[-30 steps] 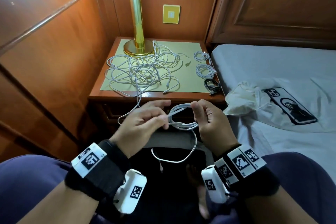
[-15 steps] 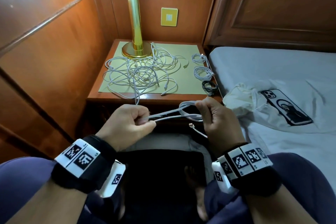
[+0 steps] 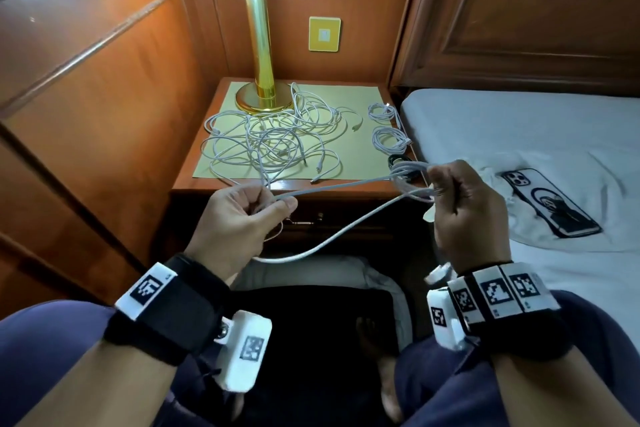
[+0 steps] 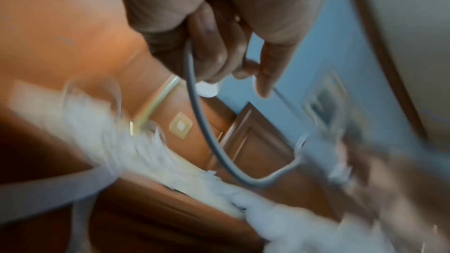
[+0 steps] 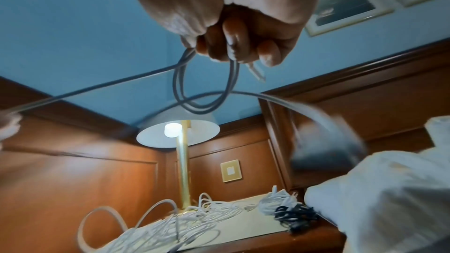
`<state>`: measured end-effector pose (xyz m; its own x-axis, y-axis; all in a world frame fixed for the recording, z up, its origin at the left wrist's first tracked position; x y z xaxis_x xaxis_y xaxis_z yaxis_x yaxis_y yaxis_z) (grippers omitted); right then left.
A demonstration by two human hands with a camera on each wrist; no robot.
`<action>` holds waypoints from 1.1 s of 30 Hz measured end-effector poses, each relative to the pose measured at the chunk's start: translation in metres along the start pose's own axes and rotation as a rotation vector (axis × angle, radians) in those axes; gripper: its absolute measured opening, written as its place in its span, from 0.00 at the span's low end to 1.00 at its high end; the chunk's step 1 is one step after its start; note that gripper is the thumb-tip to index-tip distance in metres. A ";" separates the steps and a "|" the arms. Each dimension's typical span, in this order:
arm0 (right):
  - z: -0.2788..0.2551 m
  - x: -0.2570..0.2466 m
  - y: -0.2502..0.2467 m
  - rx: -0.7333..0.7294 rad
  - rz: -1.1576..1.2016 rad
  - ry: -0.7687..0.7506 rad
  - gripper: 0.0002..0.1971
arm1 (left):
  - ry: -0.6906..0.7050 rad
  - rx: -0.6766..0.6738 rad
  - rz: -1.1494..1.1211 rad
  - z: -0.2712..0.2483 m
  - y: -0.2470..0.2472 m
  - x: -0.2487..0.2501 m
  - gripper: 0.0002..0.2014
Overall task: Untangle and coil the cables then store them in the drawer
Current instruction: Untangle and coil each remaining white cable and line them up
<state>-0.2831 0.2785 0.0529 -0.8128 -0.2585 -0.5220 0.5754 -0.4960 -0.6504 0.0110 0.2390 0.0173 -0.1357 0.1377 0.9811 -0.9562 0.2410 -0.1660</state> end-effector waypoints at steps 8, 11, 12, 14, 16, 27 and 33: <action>0.003 0.010 -0.008 0.098 -0.031 0.031 0.17 | -0.095 0.143 0.407 0.001 -0.018 -0.006 0.25; 0.002 0.004 -0.005 0.131 -0.076 -0.032 0.16 | -0.109 0.286 0.675 -0.001 -0.025 0.009 0.30; 0.002 0.005 -0.004 0.141 -0.085 -0.037 0.16 | -0.129 0.311 0.732 -0.002 -0.027 0.011 0.32; 0.003 0.011 -0.003 0.151 -0.091 0.002 0.17 | -0.236 0.305 0.793 -0.004 -0.031 0.008 0.35; 0.004 0.021 -0.007 0.179 -0.091 0.074 0.17 | -0.330 0.272 0.822 -0.005 -0.039 0.000 0.38; -0.006 0.029 0.012 -0.016 0.961 0.538 0.23 | -0.230 -0.011 0.753 -0.006 -0.027 -0.013 0.22; -0.014 0.021 0.029 -0.235 1.094 0.636 0.21 | 0.060 -0.143 0.501 -0.010 -0.008 0.004 0.23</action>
<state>-0.2821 0.2705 0.0152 0.2380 0.0346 -0.9707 0.9668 -0.1038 0.2333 0.0209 0.2475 0.0215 -0.5487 0.3231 0.7711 -0.7321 0.2596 -0.6297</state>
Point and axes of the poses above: each hand's wrist, its own z-axis towards the middle knuckle, its own y-axis out of the palm, x = y × z, the point moved 6 cm from there along z, towards the middle knuckle, and after that the axes turned 13 degrees about -x, right-handed, at the moved point
